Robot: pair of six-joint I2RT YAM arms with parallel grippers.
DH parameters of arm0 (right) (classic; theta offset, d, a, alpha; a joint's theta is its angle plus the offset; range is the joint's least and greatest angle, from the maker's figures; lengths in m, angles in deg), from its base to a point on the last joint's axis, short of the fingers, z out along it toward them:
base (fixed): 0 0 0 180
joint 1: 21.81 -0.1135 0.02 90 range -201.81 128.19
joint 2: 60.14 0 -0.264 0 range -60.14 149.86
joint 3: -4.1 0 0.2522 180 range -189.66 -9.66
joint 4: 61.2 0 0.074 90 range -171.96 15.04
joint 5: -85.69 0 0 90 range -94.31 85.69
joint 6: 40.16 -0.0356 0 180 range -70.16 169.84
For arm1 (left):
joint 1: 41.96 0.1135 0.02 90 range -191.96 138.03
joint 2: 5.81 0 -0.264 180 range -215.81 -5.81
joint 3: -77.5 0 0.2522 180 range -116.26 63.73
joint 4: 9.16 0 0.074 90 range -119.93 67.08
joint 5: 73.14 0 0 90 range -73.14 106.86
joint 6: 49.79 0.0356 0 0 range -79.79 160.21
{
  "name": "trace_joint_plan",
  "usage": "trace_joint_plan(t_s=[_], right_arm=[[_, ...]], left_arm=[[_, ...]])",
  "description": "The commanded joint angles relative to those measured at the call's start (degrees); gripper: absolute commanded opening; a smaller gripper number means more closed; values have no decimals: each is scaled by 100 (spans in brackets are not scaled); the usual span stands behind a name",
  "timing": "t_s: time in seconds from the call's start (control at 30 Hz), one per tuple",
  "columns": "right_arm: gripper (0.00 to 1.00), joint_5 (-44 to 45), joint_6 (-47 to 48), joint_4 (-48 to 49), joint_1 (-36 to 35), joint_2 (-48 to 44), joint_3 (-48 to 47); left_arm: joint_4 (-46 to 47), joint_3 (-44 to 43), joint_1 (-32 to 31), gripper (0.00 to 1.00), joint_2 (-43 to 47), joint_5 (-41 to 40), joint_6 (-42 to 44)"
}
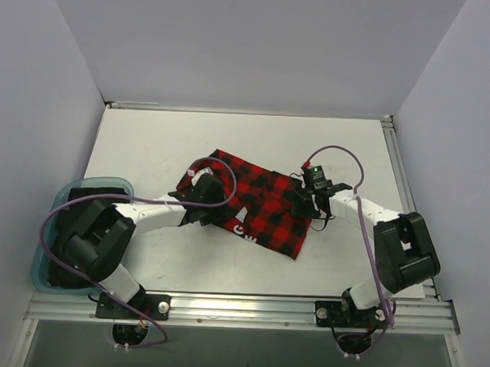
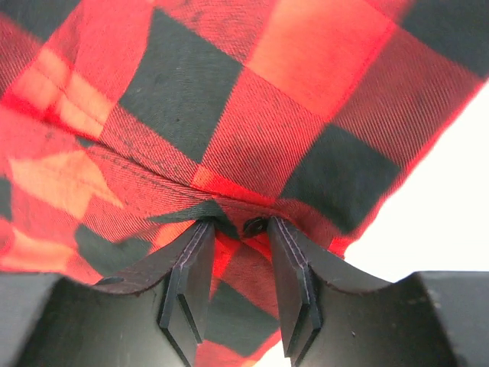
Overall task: Fold and stack the long sleeve shirts
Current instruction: Fold the shirt
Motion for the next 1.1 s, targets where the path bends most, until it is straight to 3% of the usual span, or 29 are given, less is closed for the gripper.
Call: trace_joint_plan(t_s=[0.0, 0.17, 0.3, 0.5, 0.67, 0.87, 1.07], right_arm=[[36, 71, 748, -536, 107, -377, -307], [36, -598, 618, -659, -94, -1238, -193], [36, -677, 117, -362, -909, -1564, -44], [34, -458, -481, 298, -1606, -1082, 36], [27, -536, -394, 817, -1966, -335, 89], [20, -703, -368, 651, -2458, 184, -78], [20, -625, -350, 44, -2591, -184, -8]], left_arm=[[-258, 310, -659, 66, 320, 174, -383], [-566, 406, -969, 72, 1171, -247, -480], [-663, 459, -1039, 73, 1455, -432, -445], [-453, 512, -1031, 72, 1025, -292, -375], [-171, 661, -1031, 71, 674, -178, -515], [-109, 679, -1013, 71, 383, -257, -656], [-135, 688, -960, 71, 505, -301, -674]])
